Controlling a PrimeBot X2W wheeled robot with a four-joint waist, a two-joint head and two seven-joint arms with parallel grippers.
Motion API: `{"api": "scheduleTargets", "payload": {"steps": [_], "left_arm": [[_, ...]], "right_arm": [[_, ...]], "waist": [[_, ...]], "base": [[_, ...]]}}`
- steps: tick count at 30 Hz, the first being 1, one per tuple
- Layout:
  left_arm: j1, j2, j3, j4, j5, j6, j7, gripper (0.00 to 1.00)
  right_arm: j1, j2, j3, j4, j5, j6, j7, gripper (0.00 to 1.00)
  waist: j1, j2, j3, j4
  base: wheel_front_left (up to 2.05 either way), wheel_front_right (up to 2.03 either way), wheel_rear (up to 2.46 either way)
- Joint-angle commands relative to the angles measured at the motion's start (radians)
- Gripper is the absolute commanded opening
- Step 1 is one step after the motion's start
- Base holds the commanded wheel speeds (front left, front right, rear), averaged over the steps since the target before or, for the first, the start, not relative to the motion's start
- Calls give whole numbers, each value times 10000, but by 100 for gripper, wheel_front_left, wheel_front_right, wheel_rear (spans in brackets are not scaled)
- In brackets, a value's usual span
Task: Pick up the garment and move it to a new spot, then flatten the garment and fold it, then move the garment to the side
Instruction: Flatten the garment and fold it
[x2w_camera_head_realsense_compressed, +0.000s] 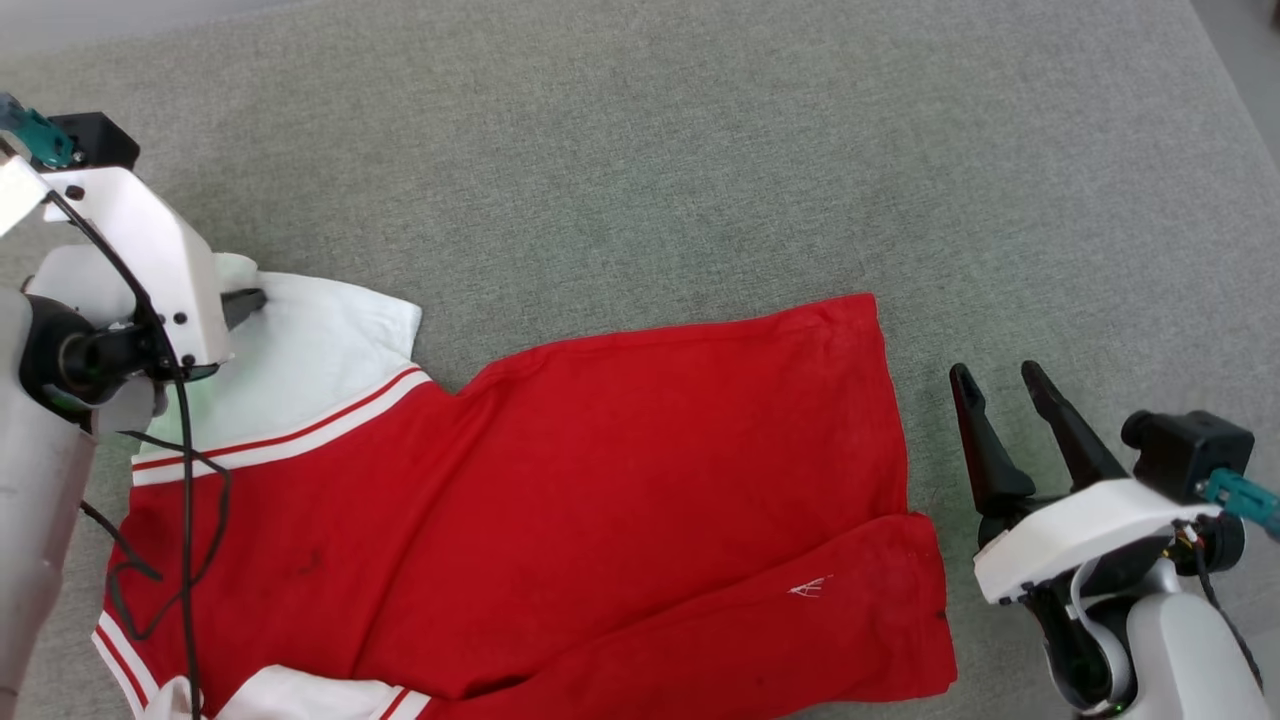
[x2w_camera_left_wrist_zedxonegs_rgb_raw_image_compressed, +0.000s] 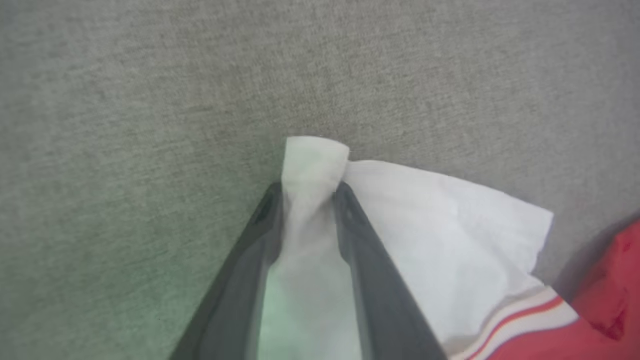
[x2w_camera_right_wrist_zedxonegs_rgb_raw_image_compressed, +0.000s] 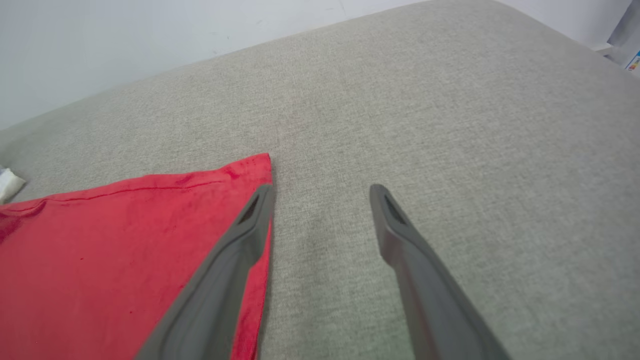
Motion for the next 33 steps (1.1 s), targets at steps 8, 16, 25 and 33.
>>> {"api": "scheduleTargets", "payload": {"steps": [8,16,25,33], "left_arm": [[310,-565,-294,-6,299,-89,-969,0],[-214,-674,-221,-652,555,24,-1582,0],[-169,-1036,-213,-1467,480,30,-2029,0],[33,-996,-181,-1827,458,-11,-2335,0]], "right_arm": [[-841,-904,116,169,1005,-9,1454,100],[-1820,-2185,805,425,2242,-9,4648,100],[-2885,-2929,1580,1045,2626,-9,6592,100],[-2780,-2915,2906,2316,3044,9,7857,100]], "waist": [[2,-1,-491,371],[2,-1,-638,1208],[2,-1,-119,2133],[2,-1,174,2408]], "base": [[0,0,0],[0,0,0],[0,0,0],[0,0,0]]}}
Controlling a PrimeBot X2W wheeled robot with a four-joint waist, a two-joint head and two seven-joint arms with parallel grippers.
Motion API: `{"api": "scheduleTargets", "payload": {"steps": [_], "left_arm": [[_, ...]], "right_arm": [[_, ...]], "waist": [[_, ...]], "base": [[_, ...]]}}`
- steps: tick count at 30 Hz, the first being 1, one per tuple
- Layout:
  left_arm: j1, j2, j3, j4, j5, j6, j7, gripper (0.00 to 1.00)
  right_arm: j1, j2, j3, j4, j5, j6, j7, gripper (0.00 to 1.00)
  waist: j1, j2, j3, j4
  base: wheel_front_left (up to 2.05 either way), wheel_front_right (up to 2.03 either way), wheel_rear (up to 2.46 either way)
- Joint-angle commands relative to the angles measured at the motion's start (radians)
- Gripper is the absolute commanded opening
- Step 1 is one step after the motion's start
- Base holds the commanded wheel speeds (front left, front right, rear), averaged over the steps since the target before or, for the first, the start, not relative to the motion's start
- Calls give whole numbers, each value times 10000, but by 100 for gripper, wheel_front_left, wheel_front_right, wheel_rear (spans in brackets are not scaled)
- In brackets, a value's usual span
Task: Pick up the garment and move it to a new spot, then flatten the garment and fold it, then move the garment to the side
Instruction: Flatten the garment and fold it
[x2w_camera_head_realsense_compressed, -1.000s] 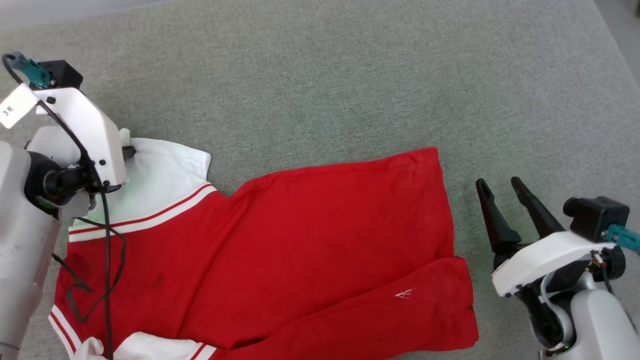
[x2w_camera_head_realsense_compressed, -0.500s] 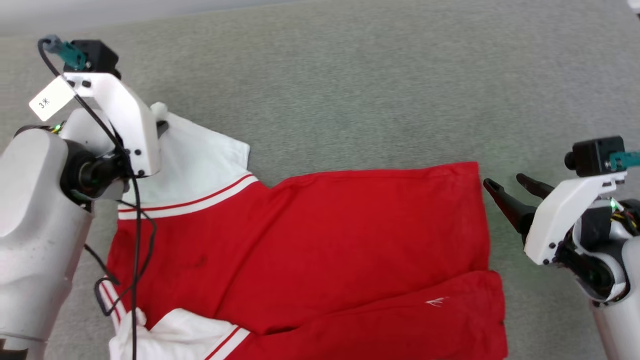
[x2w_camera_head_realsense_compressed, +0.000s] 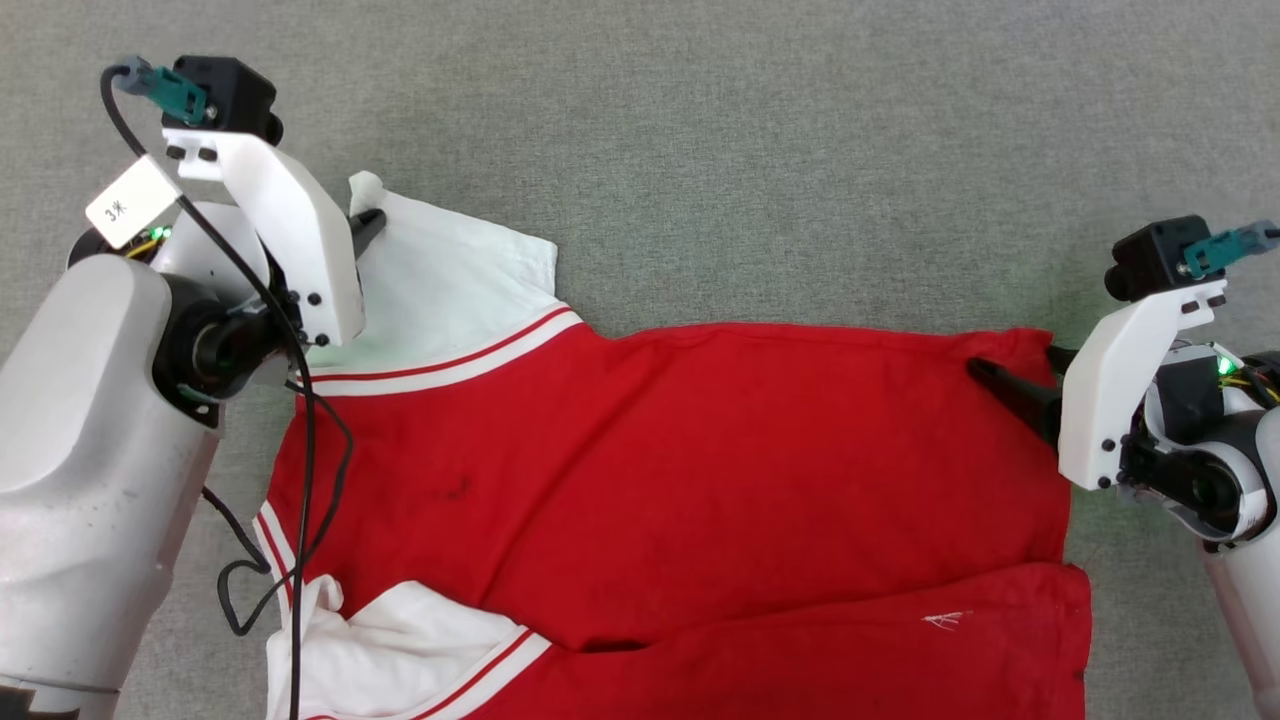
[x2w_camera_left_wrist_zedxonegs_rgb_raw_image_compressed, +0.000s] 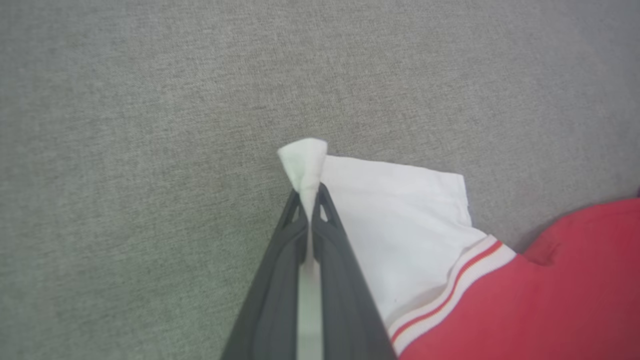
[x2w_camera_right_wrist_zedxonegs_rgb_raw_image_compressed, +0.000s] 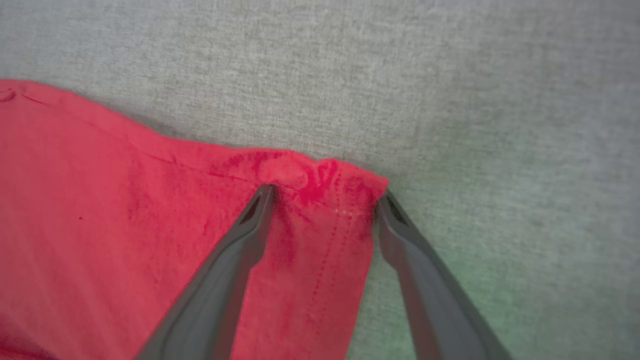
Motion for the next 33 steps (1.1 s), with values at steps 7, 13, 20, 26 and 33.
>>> {"api": "scheduleTargets", "payload": {"steps": [7,13,20,26,33], "left_arm": [[316,114,122,-80,-50,-66,-341,0],[549,13,300,-35,-81,-120,-1045,0],[1228,150,608,-139,0,-27,-2192,0],[2671,446,873,-728,-116,245,-2862,0],[5219,547,1157,-1886,-569,747,-3438,0]], "right_arm": [[454,183,870,926,596,29,677,0],[-292,-356,93,549,451,6,-325,0],[269,-226,-785,148,-3,9,-1034,0],[1358,48,-1353,-210,-357,9,-1348,0],[3098,521,-1838,-809,-744,9,-2050,0]], "waist": [[0,0,-128,83],[0,0,-664,204],[0,0,-1614,330],[0,0,-2340,405],[0,0,-2948,544]], "base": [[0,0,0],[0,0,0],[0,0,0],[0,0,0],[0,0,0]]}}
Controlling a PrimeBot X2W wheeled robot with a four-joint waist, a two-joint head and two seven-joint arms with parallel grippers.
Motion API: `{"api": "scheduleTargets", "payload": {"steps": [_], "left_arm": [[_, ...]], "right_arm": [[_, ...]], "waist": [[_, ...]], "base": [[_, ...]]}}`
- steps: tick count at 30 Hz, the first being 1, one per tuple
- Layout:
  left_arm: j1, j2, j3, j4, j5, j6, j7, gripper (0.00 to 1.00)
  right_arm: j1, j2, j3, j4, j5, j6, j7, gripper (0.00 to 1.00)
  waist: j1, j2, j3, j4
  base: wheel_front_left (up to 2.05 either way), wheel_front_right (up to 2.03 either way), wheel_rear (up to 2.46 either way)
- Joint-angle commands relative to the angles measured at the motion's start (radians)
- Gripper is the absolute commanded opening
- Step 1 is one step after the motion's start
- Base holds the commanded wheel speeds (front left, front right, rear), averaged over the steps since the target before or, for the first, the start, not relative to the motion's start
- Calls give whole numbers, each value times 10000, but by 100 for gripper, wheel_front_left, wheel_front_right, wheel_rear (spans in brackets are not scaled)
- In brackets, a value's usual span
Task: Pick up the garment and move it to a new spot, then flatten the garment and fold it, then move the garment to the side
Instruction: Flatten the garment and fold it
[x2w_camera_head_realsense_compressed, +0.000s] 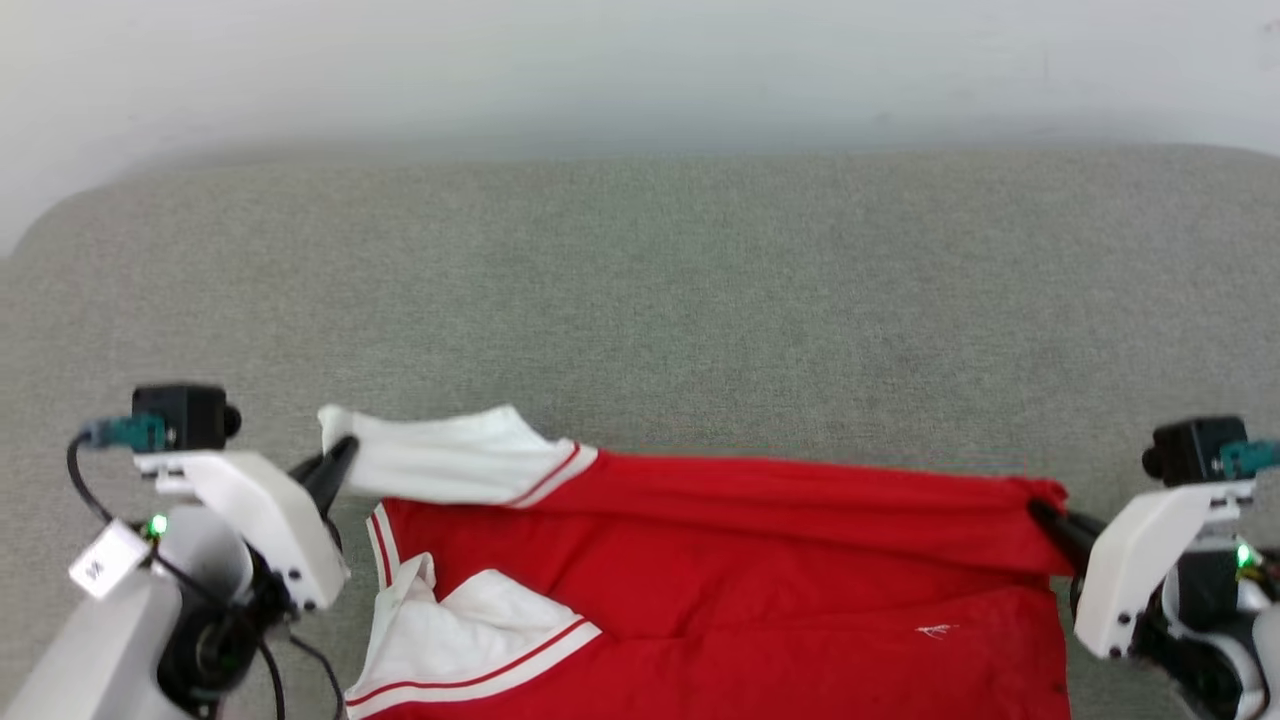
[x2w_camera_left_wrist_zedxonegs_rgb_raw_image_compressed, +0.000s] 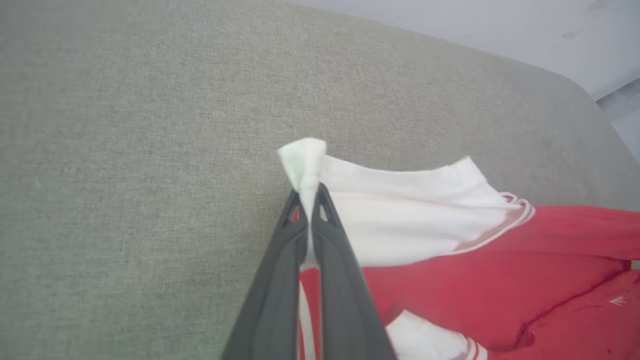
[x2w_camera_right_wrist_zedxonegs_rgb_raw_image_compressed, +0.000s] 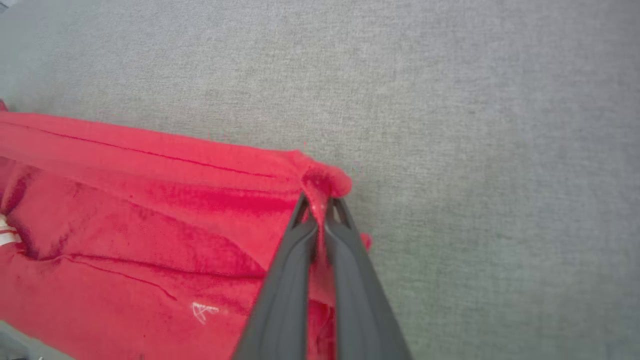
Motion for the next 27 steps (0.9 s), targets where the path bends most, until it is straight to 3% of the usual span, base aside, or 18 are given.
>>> {"api": "scheduleTargets", "payload": {"steps": [1,12,18,19,20,21,22,27], "left_arm": [[293,44,59,-106,-34,116,-99,0],[3201,-155,-105,-1194,-479,831,-274,0],[3810,-553,-270,-764,-709,723,-478,0],[3808,-578,-314,-651,-652,679,-559,0],[3774,-699,-355,-528,-712,612,-610,9],[3708,-806,-390,-420,-741,524,-686,44],[3616,-859,-404,-301,-705,470,-769,100],[3199,-1097,-320,-17,-472,149,-1535,100]], "right_arm": [[248,59,-106,-56,-62,-20,-106,0],[2248,872,-808,243,-106,-20,-962,0],[2658,1270,-804,640,-260,-20,-1285,0],[2685,1338,-755,708,-301,-20,-1344,6],[2683,1405,-714,759,-301,-20,-1379,15],[2653,1447,-705,783,-285,-20,-1471,75],[2610,1450,-672,774,-336,-20,-1590,100],[2555,1429,-589,362,-343,-20,-2263,100]], "waist": [[1,-1,-128,77],[1,-1,-553,186],[1,-1,-521,116],[1,-1,-508,99],[1,-1,-500,87],[1,-1,-495,77],[1,-1,-499,71],[1,-1,-642,64]], "base": [[0,0,0],[0,0,0],[0,0,0],[0,0,0],[0,0,0],[0,0,0],[0,0,0],[0,0,0]]}}
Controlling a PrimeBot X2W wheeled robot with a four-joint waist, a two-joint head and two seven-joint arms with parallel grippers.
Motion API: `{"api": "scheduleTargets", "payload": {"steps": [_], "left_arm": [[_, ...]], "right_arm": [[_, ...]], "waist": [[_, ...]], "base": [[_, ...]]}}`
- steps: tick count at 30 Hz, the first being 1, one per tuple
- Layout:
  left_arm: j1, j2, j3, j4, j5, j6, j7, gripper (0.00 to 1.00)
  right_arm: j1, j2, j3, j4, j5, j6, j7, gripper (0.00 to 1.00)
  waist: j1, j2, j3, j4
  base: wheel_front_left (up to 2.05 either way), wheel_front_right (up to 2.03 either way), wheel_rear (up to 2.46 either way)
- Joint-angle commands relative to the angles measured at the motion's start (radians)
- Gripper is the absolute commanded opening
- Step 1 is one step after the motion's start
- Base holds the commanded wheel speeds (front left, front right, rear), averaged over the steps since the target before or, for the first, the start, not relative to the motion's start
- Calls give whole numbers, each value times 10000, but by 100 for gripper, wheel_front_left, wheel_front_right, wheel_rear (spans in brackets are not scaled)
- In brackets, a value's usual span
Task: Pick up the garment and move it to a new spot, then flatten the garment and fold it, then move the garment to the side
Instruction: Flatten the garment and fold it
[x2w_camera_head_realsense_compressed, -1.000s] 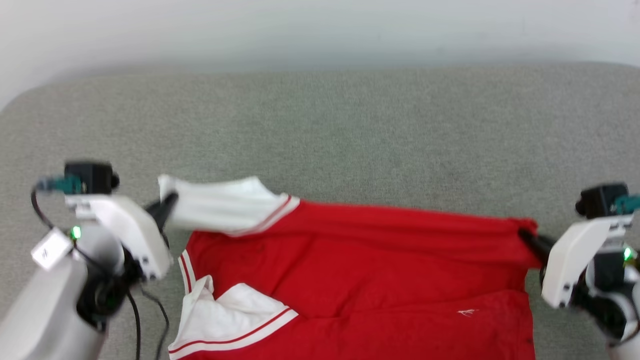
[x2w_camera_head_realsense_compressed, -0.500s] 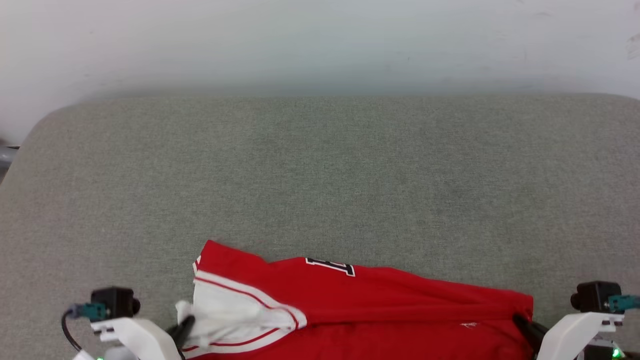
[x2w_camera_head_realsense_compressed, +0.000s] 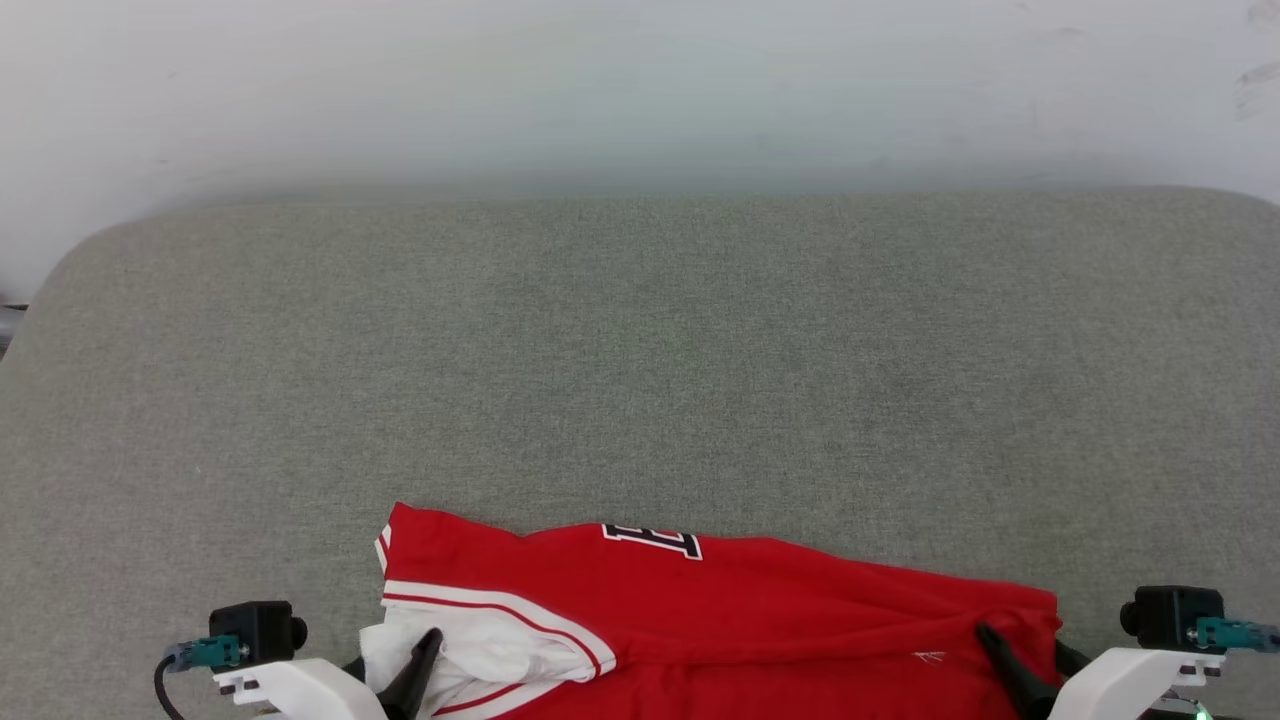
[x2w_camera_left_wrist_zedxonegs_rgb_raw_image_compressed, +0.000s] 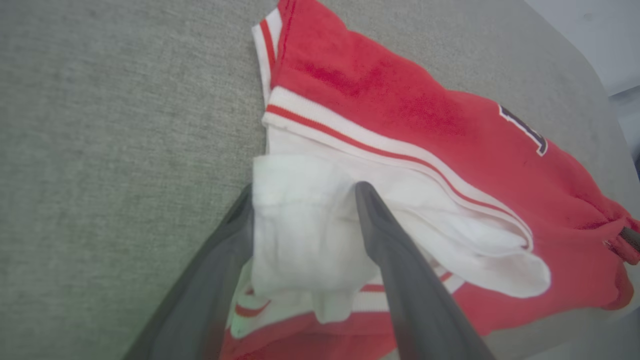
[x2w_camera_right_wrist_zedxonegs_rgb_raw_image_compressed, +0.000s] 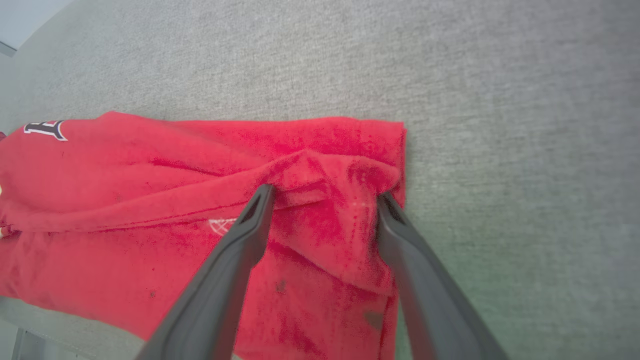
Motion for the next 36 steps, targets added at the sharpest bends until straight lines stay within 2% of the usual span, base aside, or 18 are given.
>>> {"api": "scheduleTargets", "payload": {"steps": [1,7,16,21,24,32,35,36], "left_arm": [[-158,-14,32,8,185,-13,-244,100],[-511,-14,249,-527,1105,309,-1691,100],[-790,-330,540,-1541,2758,1084,-3880,100],[-977,-421,633,-1971,3866,1393,-4135,100],[-1028,-551,727,-2140,4159,1440,-4174,100],[-876,-1123,1194,-2542,4913,1213,-4193,100],[-825,-1302,1279,-2511,5089,1084,-4194,100],[-808,-1314,1283,-2492,5162,1025,-4194,100]], "right_arm": [[73,-74,-28,-183,-34,-18,-127,100],[346,-371,-392,-1275,-114,-15,147,100],[711,-957,-1654,-2074,-47,-15,2149,100],[593,-982,-1423,-2159,91,-15,2962,100],[528,-901,-1178,-2094,113,-15,3106,100],[229,-771,-371,-1183,326,-15,3352,100],[300,-622,-47,-701,485,-12,3778,99],[349,-579,47,-586,551,-12,3924,51]], "waist": [[1,0,-61,-6],[1,0,-256,-60],[1,0,-240,144],[1,0,78,429],[1,0,241,575],[1,0,747,920],[1,0,810,963],[1,0,827,971]], "base": [[0,0,0],[0,0,0],[0,0,0],[0,0,0],[0,0,0],[0,0,0],[0,0,0],[0,0,0]]}}
